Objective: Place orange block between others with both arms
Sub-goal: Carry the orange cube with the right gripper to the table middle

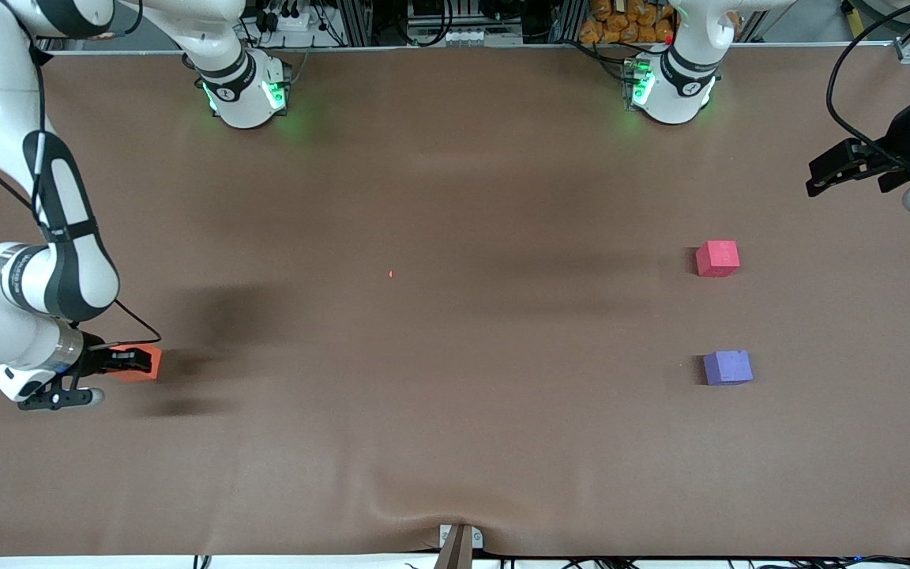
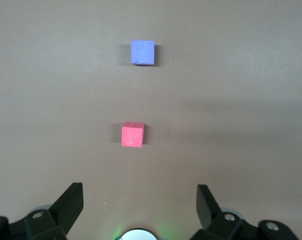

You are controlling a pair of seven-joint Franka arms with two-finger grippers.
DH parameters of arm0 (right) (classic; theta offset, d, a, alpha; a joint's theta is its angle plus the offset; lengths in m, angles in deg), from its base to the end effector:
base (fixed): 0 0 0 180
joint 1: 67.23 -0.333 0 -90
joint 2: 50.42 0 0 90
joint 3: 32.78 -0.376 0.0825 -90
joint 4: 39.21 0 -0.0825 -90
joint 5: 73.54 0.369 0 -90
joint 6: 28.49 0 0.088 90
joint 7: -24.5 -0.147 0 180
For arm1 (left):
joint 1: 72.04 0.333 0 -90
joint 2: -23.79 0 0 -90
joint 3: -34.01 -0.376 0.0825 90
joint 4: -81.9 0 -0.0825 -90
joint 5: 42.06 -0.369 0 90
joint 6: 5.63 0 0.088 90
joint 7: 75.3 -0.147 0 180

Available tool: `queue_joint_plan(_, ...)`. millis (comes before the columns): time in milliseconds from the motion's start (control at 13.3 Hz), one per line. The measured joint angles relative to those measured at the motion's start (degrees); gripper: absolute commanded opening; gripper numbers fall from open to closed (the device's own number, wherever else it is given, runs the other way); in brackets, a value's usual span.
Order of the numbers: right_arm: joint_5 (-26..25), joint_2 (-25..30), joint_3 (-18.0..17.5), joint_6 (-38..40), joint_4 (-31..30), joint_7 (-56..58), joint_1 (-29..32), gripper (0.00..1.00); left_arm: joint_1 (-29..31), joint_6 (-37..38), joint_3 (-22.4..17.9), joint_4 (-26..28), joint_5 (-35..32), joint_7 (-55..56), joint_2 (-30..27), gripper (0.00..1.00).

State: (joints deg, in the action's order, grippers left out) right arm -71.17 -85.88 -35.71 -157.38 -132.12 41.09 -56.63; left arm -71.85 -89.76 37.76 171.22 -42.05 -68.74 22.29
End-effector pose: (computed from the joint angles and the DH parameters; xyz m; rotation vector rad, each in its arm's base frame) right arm 0.7085 -0.0982 0.2814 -3.0773 -0.1852 -0.0345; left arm 0.5156 -0.0326 0.6551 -3.1317 -0.0821 0.1004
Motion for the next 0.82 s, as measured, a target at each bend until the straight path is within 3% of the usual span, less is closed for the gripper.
queue_joint_plan(150, 0.0, 0.6, -1.3, 0.3, 0.0, 0.2, -3.4, 0.0, 0.0, 0.0, 0.0, 0.0, 0.0, 0.0, 0.0, 1.0)
queue_joint_plan(375, 1.2, 0.1, -2.2, 0.2, -0.1, -3.2, -13.2, 0.0, 0.0, 0.0, 0.0, 0.0, 0.0, 0.0, 0.0, 1.0)
queue_joint_plan(824, 2.0, -2.5, -2.3, -2.1, 3.2, -31.2, -40.8, 0.0, 0.0, 0.1, 0.1, 0.0, 0.0, 0.0, 0.0, 1.0)
